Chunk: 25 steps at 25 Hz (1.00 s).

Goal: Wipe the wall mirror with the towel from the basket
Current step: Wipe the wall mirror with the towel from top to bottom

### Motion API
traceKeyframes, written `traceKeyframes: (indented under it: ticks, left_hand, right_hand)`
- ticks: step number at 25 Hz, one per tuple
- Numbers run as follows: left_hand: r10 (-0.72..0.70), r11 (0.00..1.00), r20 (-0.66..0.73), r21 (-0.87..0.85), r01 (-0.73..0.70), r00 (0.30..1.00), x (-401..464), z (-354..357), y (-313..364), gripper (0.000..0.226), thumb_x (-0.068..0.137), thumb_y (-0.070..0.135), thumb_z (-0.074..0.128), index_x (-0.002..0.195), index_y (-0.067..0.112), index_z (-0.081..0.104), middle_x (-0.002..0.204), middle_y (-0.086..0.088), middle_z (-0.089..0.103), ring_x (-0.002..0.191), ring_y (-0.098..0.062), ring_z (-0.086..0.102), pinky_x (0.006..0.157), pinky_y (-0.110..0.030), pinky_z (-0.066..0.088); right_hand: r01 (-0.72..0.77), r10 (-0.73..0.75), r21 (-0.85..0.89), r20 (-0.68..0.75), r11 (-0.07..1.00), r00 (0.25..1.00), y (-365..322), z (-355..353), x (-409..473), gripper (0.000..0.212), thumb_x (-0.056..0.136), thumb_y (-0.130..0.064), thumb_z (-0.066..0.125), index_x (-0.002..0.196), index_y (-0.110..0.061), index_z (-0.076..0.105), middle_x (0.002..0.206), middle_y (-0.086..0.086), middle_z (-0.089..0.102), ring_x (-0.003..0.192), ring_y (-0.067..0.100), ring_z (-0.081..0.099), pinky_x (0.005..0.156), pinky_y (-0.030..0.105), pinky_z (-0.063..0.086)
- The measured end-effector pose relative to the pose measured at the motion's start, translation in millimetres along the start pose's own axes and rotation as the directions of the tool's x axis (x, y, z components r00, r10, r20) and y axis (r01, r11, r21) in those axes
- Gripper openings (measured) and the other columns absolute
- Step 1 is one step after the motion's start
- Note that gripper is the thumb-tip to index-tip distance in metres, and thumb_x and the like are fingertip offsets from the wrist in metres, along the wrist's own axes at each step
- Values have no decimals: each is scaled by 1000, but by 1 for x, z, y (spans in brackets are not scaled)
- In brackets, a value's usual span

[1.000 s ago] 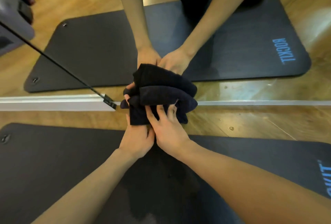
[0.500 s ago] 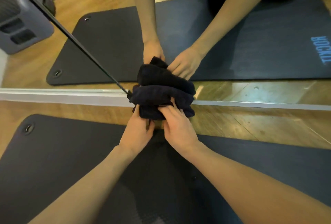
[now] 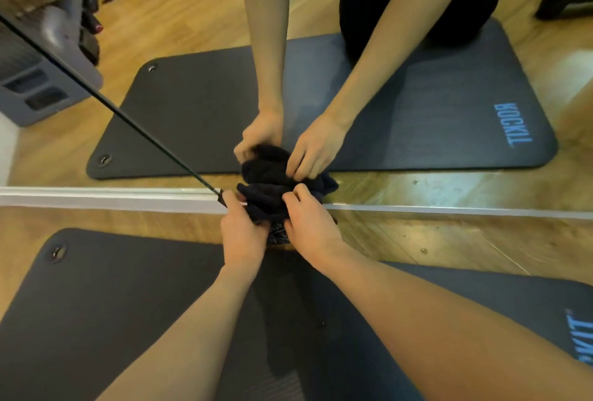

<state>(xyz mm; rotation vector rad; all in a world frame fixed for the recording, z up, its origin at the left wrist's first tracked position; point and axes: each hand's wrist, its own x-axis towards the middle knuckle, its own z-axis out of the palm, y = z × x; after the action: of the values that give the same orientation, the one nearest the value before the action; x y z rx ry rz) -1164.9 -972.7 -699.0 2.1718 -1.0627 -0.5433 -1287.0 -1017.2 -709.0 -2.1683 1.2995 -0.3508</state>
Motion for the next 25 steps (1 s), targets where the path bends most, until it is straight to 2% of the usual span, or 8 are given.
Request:
traceKeyframes:
  ticks: [2,4,7,11,15,20,22,25]
  left_hand:
    - [35,997,67,65,-40,997,-5,-7,9,58,90,10,72,137,20,41,110,-5,70,102,-23,67,88,-42,57]
    - [70,989,142,122,-88,987,-15,-14,24,53,93,8,68,140,21,48,111,-7,71,102,-23,67,90,-39,55]
    - [104,955,293,237,-178,950,-35,-26,68,32,96,6,61,126,16,59,102,-9,72,96,-27,68,83,-34,51]
    - [105,928,450,277,-250,887,-75,-30,136,19,96,6,57,112,15,59,97,-11,70,92,-31,66,83,-43,53]
    - [115,931,437,265,-249,892,-132,-34,216,20,96,10,56,115,15,52,96,-13,69,92,-36,65,81,-47,54]
    - [178,930,382,235,-282,907,-198,-55,314,51,100,14,56,147,19,38,111,-16,72,104,-36,67,88,-46,54]
    - [205,917,362,253,-308,909,-215,-62,347,54,101,13,54,152,19,38,119,-18,70,110,-38,65,92,-44,51]
    - [211,906,381,270,-327,900,-231,-70,380,63,101,12,53,159,22,32,120,-16,70,110,-35,65,93,-41,50]
  right_hand:
    - [-29,33,-66,56,997,998,-6,-14,3,29,100,-12,56,129,-11,52,131,9,41,113,27,55,93,40,53]
    - [-56,59,-37,101,998,993,-7,-32,-2,28,100,-9,53,128,-6,52,130,15,44,111,32,56,93,43,52]
    - [-108,105,7,167,994,980,1,-72,-30,28,100,-6,51,127,0,50,127,22,46,111,40,55,91,46,49]
    - [-200,217,-100,207,975,954,13,-143,-76,31,102,-12,51,132,-7,49,127,11,44,113,29,53,92,39,47]
    - [-194,204,-67,193,979,960,23,-229,-128,30,100,-11,51,130,-8,49,126,11,46,111,29,52,94,41,50]
    - [-86,99,-89,162,992,982,22,-346,-184,28,97,-10,55,125,-9,53,125,9,44,107,30,56,91,44,50]
    - [-46,59,-106,128,993,990,19,-385,-202,27,98,-11,54,125,-8,53,126,10,45,106,31,58,92,43,50]
    - [5,13,-127,138,992,990,18,-419,-216,28,99,-12,55,126,-7,53,127,11,45,107,31,57,94,41,48]
